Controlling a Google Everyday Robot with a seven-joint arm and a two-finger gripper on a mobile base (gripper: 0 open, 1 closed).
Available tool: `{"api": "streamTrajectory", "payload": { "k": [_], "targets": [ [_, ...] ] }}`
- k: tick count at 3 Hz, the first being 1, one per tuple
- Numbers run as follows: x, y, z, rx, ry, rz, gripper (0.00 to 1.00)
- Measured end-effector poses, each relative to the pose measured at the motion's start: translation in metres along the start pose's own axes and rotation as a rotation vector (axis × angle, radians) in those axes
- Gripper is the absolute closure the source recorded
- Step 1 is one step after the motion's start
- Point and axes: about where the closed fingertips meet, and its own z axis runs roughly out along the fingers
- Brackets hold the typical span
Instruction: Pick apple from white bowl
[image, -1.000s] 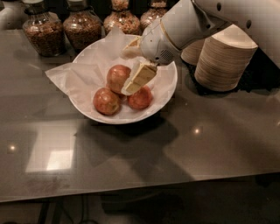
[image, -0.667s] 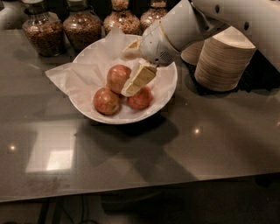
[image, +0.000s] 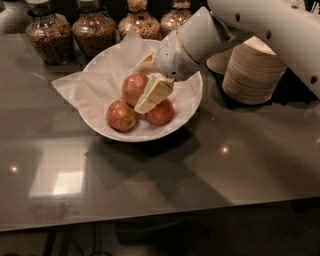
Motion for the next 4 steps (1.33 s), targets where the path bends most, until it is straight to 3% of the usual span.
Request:
{"api": "streamTrajectory", "payload": {
  "k": [2, 4],
  "targets": [
    [0.0024, -0.0030, 0.0146, -0.031, -0.005, 0.021, 0.33],
    [0.0024, -0.0030, 0.0146, -0.031, -0.005, 0.021, 0.75]
  ]
}}
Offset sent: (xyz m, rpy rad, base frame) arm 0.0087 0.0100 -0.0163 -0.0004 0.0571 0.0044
